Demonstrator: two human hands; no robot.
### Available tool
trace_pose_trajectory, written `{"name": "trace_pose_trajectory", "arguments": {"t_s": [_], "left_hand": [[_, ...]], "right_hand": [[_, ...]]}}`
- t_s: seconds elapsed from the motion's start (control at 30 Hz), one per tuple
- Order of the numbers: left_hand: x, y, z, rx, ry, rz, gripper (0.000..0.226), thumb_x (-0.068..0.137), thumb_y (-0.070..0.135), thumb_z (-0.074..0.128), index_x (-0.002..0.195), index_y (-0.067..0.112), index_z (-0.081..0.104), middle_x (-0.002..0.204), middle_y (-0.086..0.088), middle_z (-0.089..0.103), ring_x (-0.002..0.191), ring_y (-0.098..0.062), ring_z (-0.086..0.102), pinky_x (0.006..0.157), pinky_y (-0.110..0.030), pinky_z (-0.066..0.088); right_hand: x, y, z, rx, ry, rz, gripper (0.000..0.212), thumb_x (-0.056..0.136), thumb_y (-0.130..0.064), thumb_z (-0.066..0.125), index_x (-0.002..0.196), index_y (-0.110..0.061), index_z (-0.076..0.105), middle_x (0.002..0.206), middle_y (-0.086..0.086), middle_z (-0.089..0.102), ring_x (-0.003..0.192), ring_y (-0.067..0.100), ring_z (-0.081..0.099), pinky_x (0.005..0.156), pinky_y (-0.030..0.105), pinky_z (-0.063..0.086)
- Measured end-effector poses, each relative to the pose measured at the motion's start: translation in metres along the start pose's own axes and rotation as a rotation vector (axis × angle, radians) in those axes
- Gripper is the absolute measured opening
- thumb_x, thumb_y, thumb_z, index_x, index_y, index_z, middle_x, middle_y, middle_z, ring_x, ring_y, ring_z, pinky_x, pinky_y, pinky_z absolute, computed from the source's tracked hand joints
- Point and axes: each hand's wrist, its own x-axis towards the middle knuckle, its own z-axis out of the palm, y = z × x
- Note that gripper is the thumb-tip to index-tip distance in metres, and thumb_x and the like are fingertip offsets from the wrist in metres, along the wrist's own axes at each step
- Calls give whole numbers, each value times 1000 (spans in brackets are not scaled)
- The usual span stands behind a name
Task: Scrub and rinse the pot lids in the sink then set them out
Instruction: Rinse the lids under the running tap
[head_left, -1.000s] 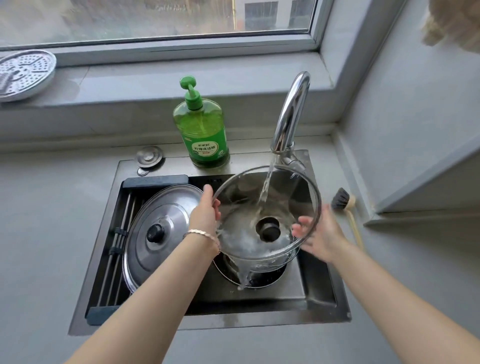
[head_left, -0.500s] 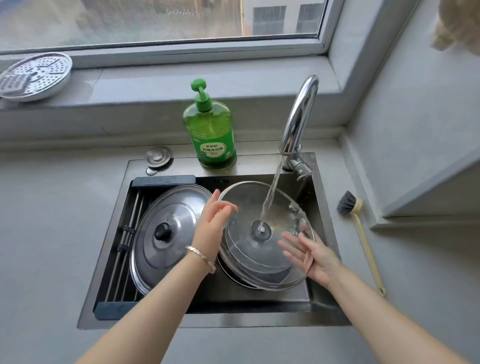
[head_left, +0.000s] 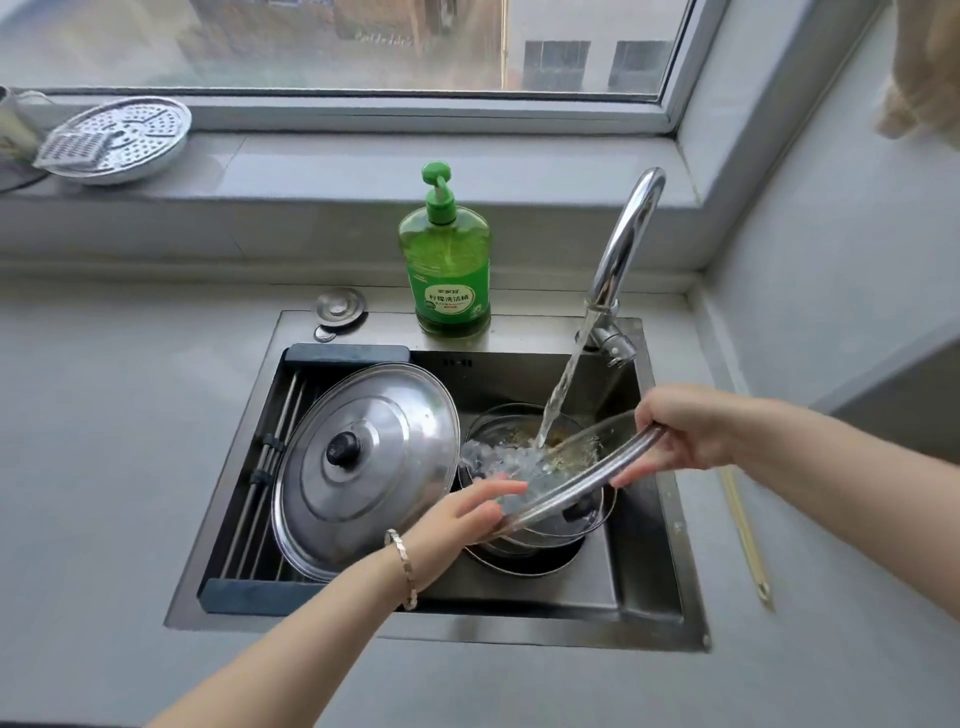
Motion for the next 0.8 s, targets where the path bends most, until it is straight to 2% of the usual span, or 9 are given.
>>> {"name": "trace_pose_trajectory", "arguments": {"t_s": [0.13,0.2,0.27,0.33,0.4,0.47,0.57,0.7,0.8], "left_hand": [[-17,-3,-7,-144,128,84,47,55,41,76,96,18,70,105,-10,71,98,-15,65,89,-27,50],[-24,0,-14,-240,281,131,27,61,23,82,77,4,72,81,-8,74,77,-14,70,72,-23,54],[-33,2,-28,-306,392,171,42,62,43,79,63,1,70,65,-4,72,61,-10,69,61,-18,53],[-43,1,-49,-446,500,127,67,40,74,73,52,9,68,59,-10,70,55,-18,69,57,-24,56],[-51,-6,-73,-573,586,52,75,25,82,68,46,10,64,55,-15,67,50,-23,68,52,-29,57],[-61,-9,-95,-634,634,-11,73,26,83,67,43,12,63,52,-14,66,48,-22,67,51,-31,58],[-66,-17,-120,-783,709,-89,59,52,71,57,46,12,59,47,-11,64,43,-19,65,47,-27,56],[-47,-44,-154,-834,814,-237,42,91,47,47,71,10,51,44,-1,58,43,-13,61,49,-23,55],[-32,-76,-178,-643,859,-307,14,94,23,52,93,9,55,66,-5,62,63,-18,60,62,-27,53]], "right_hand": [[-5,-8,6,-23,-113,166,21,90,3,25,85,10,45,88,42,61,55,35,68,46,30,56],[-11,-13,18,0,-152,170,22,85,5,24,97,9,42,88,42,61,54,35,68,43,29,55],[-20,-23,35,22,-159,141,17,89,-3,30,104,2,36,81,38,62,51,35,67,40,31,54],[-23,-28,49,-41,-178,103,35,95,-34,40,113,-4,35,73,26,65,50,30,65,40,30,54],[-25,-26,65,-223,-155,20,66,87,-66,36,111,-5,42,70,11,59,52,19,59,48,28,55],[-22,-18,88,-422,-70,-214,66,77,-74,42,107,-16,54,76,0,53,64,12,53,60,28,53],[-11,-11,123,-420,31,-624,37,78,-50,64,91,-18,53,78,-4,58,68,10,54,63,24,45],[13,-23,160,235,-209,-503,10,91,-16,57,90,-7,52,83,13,66,70,22,70,62,29,58],[34,-29,187,484,-152,-428,12,94,-10,52,96,2,53,81,17,65,58,21,69,51,25,57]]}}
